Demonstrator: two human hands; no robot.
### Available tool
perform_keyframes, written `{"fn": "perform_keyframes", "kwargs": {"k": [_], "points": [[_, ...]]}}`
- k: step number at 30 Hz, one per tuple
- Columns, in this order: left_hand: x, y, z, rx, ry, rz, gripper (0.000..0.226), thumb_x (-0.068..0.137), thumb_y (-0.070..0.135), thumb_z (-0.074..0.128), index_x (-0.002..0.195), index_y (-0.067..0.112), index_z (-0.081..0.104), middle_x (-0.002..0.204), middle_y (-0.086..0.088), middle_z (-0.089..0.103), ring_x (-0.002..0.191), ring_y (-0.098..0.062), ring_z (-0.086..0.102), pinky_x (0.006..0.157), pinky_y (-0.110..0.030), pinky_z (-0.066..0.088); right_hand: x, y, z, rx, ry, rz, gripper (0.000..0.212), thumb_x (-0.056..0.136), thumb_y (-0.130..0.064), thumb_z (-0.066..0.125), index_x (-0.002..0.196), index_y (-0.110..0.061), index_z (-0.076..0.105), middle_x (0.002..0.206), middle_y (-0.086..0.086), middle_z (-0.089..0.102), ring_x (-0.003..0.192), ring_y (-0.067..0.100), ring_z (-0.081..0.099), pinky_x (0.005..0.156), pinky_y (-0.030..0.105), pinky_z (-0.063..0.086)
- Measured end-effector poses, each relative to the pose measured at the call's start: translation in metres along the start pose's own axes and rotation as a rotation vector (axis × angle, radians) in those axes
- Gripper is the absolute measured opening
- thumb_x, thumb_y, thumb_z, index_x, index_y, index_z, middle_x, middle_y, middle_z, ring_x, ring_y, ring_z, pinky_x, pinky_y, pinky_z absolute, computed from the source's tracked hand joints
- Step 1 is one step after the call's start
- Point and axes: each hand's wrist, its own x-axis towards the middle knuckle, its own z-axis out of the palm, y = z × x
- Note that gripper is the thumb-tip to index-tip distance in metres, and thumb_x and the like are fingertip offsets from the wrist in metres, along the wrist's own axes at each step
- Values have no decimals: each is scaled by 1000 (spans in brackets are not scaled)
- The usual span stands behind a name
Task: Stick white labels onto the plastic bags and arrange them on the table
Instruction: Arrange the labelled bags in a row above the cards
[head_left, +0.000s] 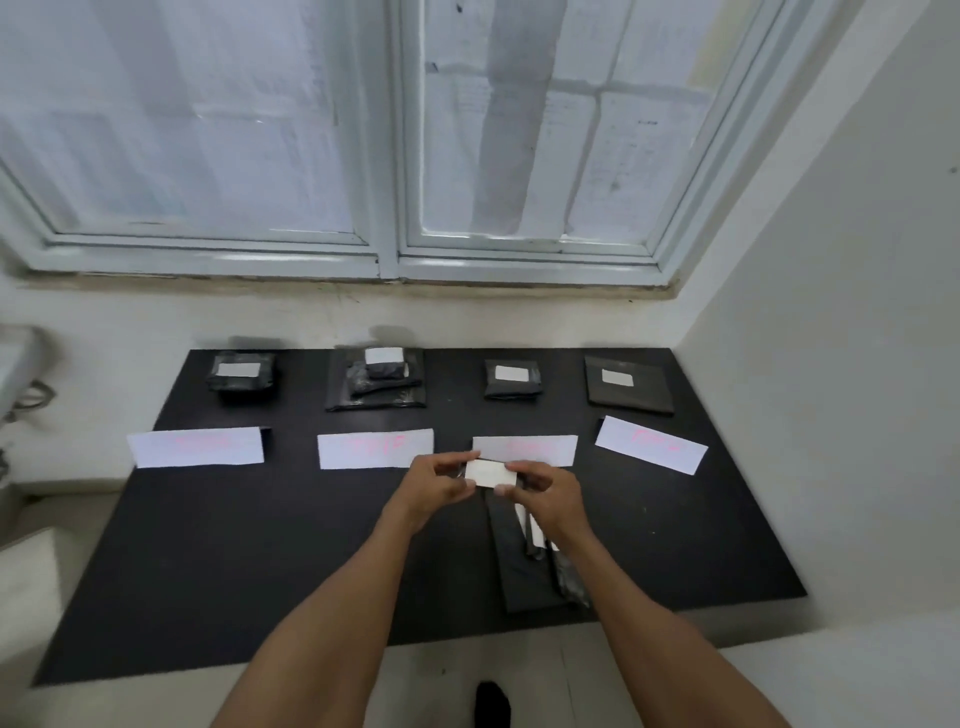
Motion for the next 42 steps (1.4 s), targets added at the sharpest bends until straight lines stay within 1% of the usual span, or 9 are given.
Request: {"fn": "perform_keyframes", "kwargs": {"k": [4, 9, 15, 19, 25, 29, 33, 38, 42], "points": [[-27, 13, -39, -42, 37, 51, 43, 81, -14, 64, 117, 9, 69, 116, -13, 66, 100, -23, 65, 88, -32, 57, -5, -31, 32, 2, -53, -83, 31, 68, -6, 83, 96, -17, 75, 94, 3, 74, 87, 13, 70, 76, 16, 53], [-60, 17, -84, -106, 115, 83, 48, 79, -19, 57, 111, 13, 72, 116, -11, 67, 101, -21, 65, 93, -36, 55, -13, -63, 77, 1, -132, -147, 39, 66, 2, 82, 103, -8, 73, 96, 0, 71, 83, -4, 68, 74, 12, 52], [-80, 25, -123, -184, 155, 79, 47, 82, -21, 53, 122, 3, 65, 113, -9, 64, 104, -25, 64, 93, -34, 55, -9, -81, 117, 8, -188, -181, 45, 66, -3, 84, 107, -16, 72, 105, 3, 72, 95, 11, 69, 83, 22, 55], [-77, 28, -144, -226, 182, 71, 47, 84, -20, 54, 124, 3, 63, 118, -15, 64, 104, -26, 64, 91, -32, 56, 2, -92, 136, -18, -218, -203, 45, 69, -6, 82, 111, -19, 71, 107, 1, 72, 96, 12, 69, 82, 23, 56], [-52, 39, -171, -266, 231, 73, 47, 83, -19, 57, 125, 1, 62, 116, -15, 65, 101, -27, 66, 90, -31, 56, 37, -103, 157, -36, -262, -220, 44, 74, -10, 80, 116, -19, 68, 110, -4, 69, 97, 6, 67, 80, 12, 52], [-21, 48, -192, -293, 252, 50, 46, 84, -19, 55, 124, 3, 63, 119, -14, 66, 105, -25, 66, 89, -29, 57, 76, -105, 175, -8, -275, -207, 45, 74, -6, 79, 117, -15, 67, 112, 2, 70, 99, 10, 68, 85, 19, 55], [17, 58, -215, -300, 270, 14, 47, 84, -18, 55, 123, 5, 64, 120, -14, 65, 107, -23, 65, 85, -26, 57, 117, -108, 191, 30, -286, -200, 44, 78, -4, 75, 120, -9, 65, 114, 3, 68, 100, 10, 67, 84, 17, 54], [60, 76, -235, -325, 278, -5, 47, 86, -19, 52, 126, 4, 60, 120, -12, 64, 103, -21, 65, 80, -22, 58, 170, -110, 205, 97, -297, -144, 43, 78, -1, 74, 119, -7, 66, 119, 11, 67, 104, 16, 66, 89, 28, 55], [90, 92, -248, -365, 299, 4, 45, 85, -18, 53, 119, 8, 65, 119, -10, 65, 106, -23, 65, 85, -25, 57, 204, -119, 211, 145, -304, -137, 40, 80, 0, 71, 119, -7, 65, 119, 11, 66, 104, 18, 67, 85, 27, 57]]}}
